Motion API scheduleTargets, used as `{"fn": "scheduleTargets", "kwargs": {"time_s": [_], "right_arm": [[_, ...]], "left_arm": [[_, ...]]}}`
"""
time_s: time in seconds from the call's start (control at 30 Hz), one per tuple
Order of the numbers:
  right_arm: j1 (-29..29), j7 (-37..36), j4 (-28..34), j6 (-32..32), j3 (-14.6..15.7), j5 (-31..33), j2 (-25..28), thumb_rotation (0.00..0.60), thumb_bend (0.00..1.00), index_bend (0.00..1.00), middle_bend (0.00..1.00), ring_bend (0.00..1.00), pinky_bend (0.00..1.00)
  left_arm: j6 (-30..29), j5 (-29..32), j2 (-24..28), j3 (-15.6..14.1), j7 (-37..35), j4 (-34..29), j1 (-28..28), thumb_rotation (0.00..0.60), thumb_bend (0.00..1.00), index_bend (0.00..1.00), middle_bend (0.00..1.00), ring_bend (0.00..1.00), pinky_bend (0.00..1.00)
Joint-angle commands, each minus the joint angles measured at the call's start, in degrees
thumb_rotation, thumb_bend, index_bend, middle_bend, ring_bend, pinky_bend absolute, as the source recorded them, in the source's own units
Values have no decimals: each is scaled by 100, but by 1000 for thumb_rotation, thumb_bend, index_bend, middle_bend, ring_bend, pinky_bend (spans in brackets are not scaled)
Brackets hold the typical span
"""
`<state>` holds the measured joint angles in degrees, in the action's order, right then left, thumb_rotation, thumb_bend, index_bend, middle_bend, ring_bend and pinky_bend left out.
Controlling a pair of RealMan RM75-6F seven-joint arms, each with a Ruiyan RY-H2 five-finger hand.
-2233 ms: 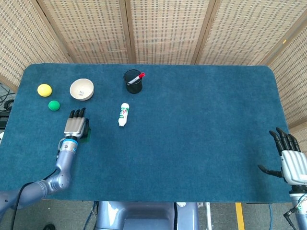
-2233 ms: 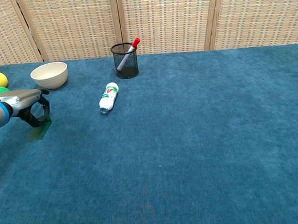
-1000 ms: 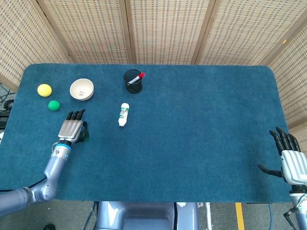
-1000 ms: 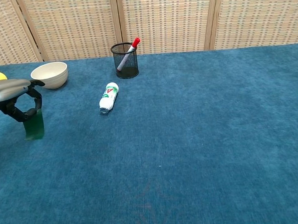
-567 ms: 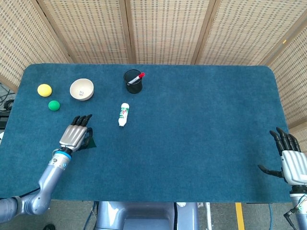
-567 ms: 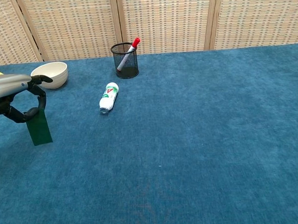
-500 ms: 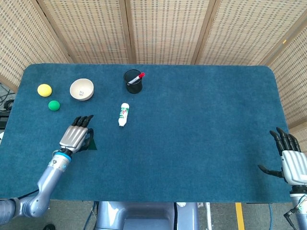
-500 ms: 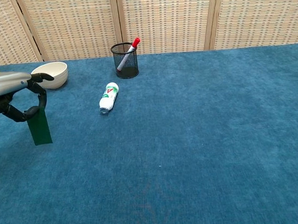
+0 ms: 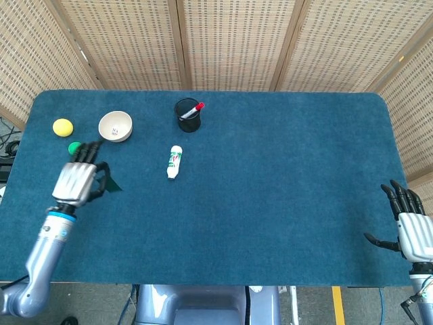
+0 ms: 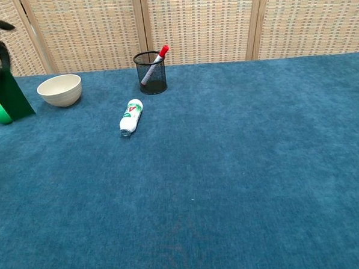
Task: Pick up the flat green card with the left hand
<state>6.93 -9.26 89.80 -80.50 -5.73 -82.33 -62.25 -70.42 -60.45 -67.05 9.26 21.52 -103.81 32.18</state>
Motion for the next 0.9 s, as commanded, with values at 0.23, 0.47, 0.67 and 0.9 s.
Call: {"fn": "scheduleTargets", "kwargs": {"time_s": [0.23,0.47,0.67,0.9], "right_arm": [[-12,28,37,-32,7,-25,14,600,0,0,0,0,0],[-41,35,83,-107,22,-88,33,600,0,0,0,0,0],[-66,41,118,-172,38,-144,48,600,0,0,0,0,0],[-91,57,136,-243,43,-190,53,600,0,0,0,0,0]], "left_arm": [[-391,-200,834,31,-482,-93,-555,600,0,0,0,0,0],[-829,-869,1066,-396,-1522,169,-1332,600,0,0,0,0,0],[-1232,-1152,827,-660,-2042,664,-1879,600,0,0,0,0,0],[-1615,-1485,397,-710,-2290,1177,-2195,600,0,0,0,0,0]]}}
